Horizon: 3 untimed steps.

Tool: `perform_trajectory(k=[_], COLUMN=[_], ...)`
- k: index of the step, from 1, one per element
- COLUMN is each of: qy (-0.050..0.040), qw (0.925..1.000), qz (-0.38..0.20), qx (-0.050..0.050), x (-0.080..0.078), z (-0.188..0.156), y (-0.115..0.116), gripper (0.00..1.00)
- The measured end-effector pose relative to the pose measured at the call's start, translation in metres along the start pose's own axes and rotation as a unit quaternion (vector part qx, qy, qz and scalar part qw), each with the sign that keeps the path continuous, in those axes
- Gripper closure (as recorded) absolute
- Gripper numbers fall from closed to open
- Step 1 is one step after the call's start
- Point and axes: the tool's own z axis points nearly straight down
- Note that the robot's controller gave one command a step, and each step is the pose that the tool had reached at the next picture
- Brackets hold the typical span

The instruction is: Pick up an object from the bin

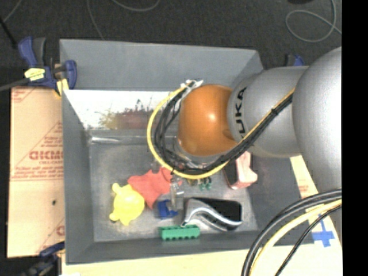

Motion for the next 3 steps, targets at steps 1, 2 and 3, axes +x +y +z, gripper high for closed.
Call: perform_trajectory(k=[1,2,3], qy=[-0.0048,-0.0029,-0.0081], qw=[0.9989,0.9843,0.9717], qz=[-0.046,-0.176,-0.236], qx=[0.001,0.001,0.002], x=[-0.009,-0.015,-0.029], z=[-0.011,0.022,0.033], y=[0.001,-0.003,0.001], gripper=[0.0,0.0,1.0])
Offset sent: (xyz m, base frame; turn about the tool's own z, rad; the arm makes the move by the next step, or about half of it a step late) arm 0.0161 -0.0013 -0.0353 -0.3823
